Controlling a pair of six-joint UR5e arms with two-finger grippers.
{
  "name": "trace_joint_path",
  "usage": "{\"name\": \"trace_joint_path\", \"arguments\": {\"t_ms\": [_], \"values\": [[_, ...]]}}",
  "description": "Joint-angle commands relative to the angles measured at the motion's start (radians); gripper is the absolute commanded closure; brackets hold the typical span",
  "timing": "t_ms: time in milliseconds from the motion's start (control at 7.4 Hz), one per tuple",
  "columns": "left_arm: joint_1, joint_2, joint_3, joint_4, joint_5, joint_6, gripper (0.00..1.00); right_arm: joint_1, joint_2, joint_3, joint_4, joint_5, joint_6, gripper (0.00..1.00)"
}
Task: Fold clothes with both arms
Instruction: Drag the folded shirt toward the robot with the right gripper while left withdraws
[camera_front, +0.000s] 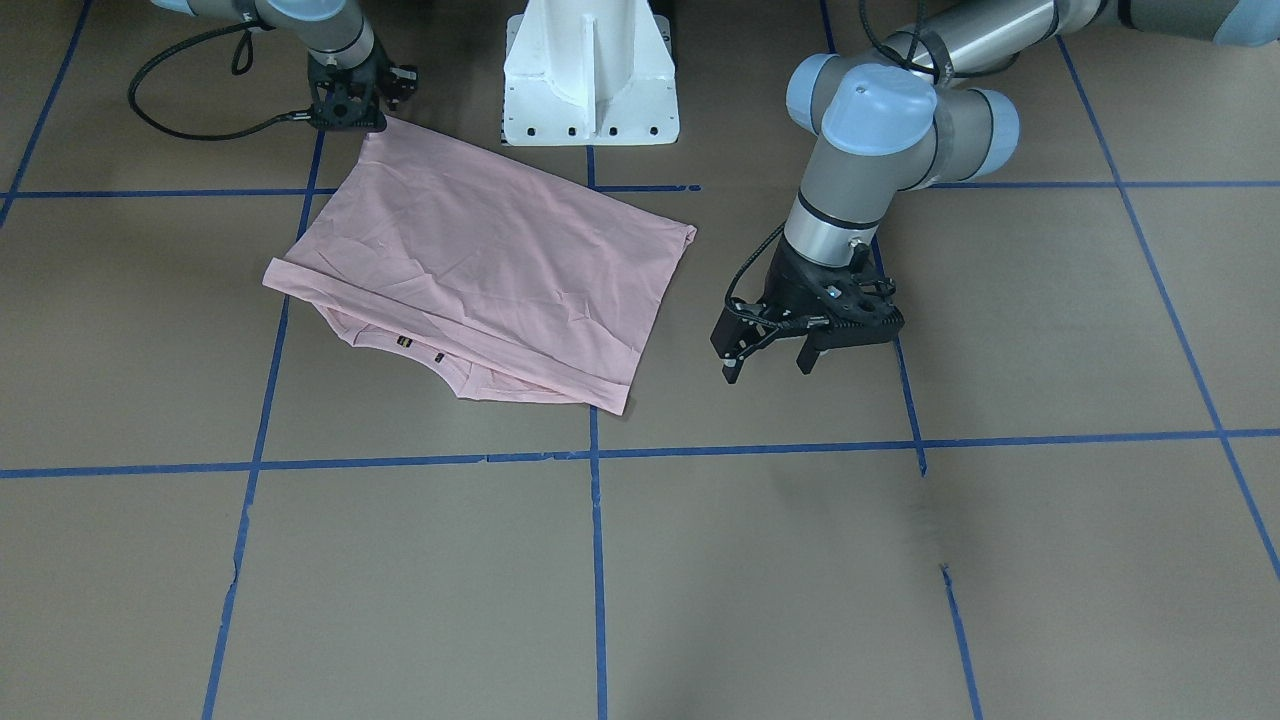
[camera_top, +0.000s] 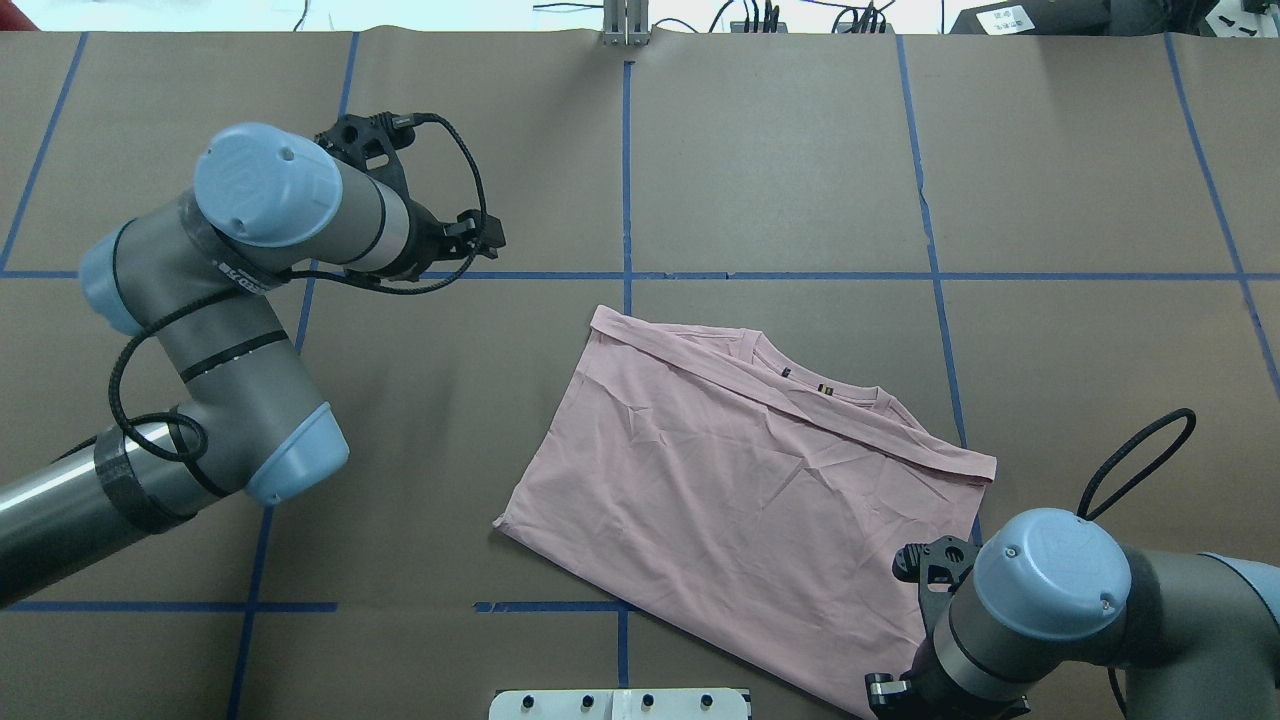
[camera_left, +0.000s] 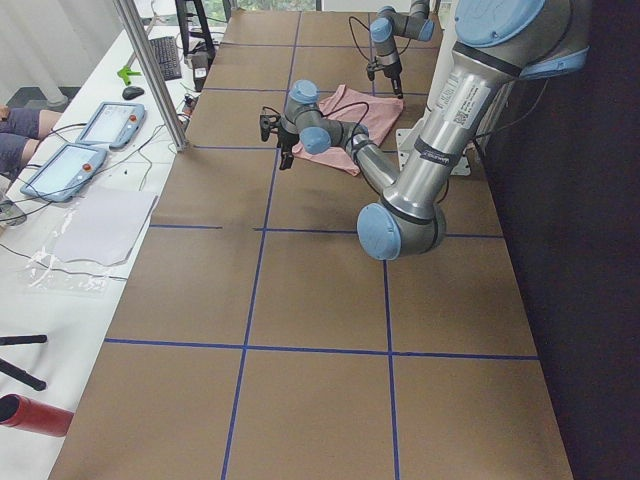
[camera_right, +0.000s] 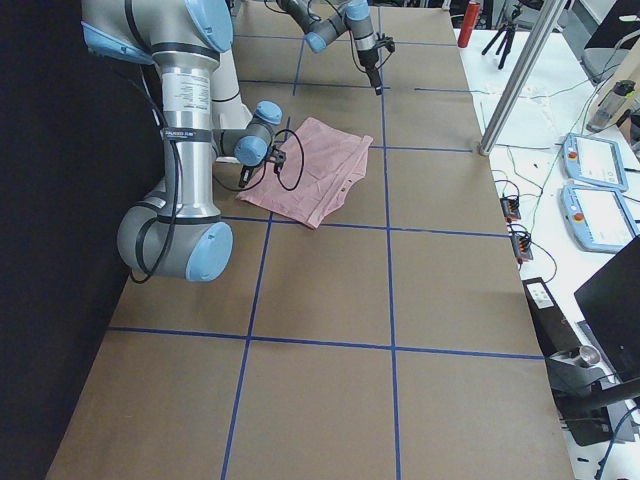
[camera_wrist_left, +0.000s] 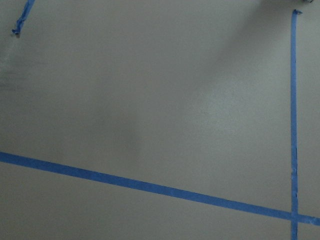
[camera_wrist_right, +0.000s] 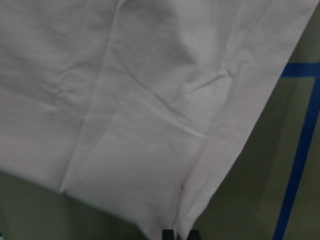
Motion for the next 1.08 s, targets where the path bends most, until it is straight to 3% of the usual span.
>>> {"name": "trace_joint_path", "arguments": {"t_ms": [0, 270, 541, 946], "values": [[0.097, 0.031, -0.080, 0.059, -0.020, -0.152, 0.00, 0.096, 0.082, 0.017, 0.006, -0.003, 0.094, 0.00], [0.244, 0.035, -0.145, 0.167, -0.003, -0.421, 0.00, 0.257, 0.103, 0.047, 0.012, 0.004, 0.093, 0.00], [0.404, 0.034, -0.136, 0.224, 0.090, -0.581, 0.00, 0.334, 0.132, 0.049, 0.035, -0.003, 0.093, 0.00], [0.418, 0.034, -0.124, 0.225, 0.115, -0.597, 0.03, 0.349, 0.133, 0.048, 0.035, -0.003, 0.093, 0.00]]}}
